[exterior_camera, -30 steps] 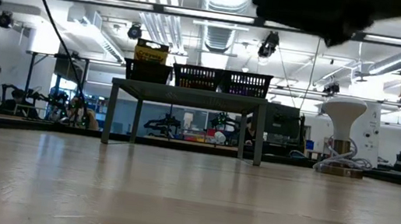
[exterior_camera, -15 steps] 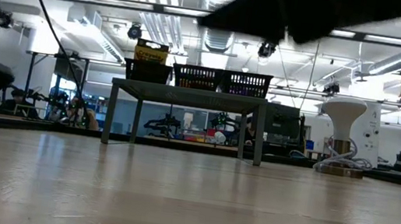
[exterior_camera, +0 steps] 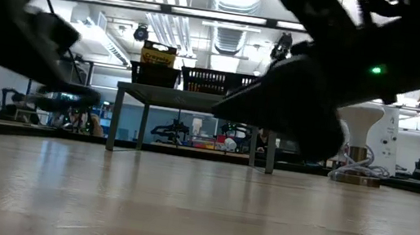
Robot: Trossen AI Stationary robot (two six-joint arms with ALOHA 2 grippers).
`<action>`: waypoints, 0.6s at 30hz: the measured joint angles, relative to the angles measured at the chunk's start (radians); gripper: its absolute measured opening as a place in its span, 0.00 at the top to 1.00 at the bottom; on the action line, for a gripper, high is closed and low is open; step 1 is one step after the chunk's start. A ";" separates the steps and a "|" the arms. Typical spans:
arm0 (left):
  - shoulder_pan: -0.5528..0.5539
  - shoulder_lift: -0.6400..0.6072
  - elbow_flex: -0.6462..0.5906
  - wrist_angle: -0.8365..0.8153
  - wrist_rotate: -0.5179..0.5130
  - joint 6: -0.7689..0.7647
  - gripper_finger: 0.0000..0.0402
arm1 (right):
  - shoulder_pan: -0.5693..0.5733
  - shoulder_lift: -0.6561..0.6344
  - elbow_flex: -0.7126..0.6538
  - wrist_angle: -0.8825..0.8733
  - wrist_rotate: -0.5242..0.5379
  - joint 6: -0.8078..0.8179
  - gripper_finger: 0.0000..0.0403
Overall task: Pick & Place Office Desk Supplies
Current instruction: Put the black spring keychain in the right black bin on the shelf
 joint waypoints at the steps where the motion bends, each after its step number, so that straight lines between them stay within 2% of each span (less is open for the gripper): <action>1: 0.022 0.015 0.014 0.006 -0.001 0.013 0.98 | 0.000 -0.013 -0.016 -0.007 -0.019 0.030 0.58; 7: 0.131 0.067 0.051 0.047 -0.004 0.079 0.97 | -0.039 -0.043 -0.072 -0.003 -0.202 0.296 0.56; 9: 0.149 0.085 0.060 0.097 -0.005 0.135 0.97 | -0.055 -0.033 -0.073 0.001 -0.212 0.341 0.53; 13: 0.155 0.111 0.058 0.201 -0.027 0.249 0.97 | -0.077 0.029 -0.051 0.136 -0.228 0.337 0.48; 17: 0.153 0.119 0.058 0.231 -0.035 0.343 0.97 | -0.114 0.101 -0.006 0.269 -0.293 0.297 0.45; 18: 0.152 0.119 0.057 0.226 -0.045 0.346 0.97 | -0.122 0.119 0.010 0.298 -0.336 0.277 0.44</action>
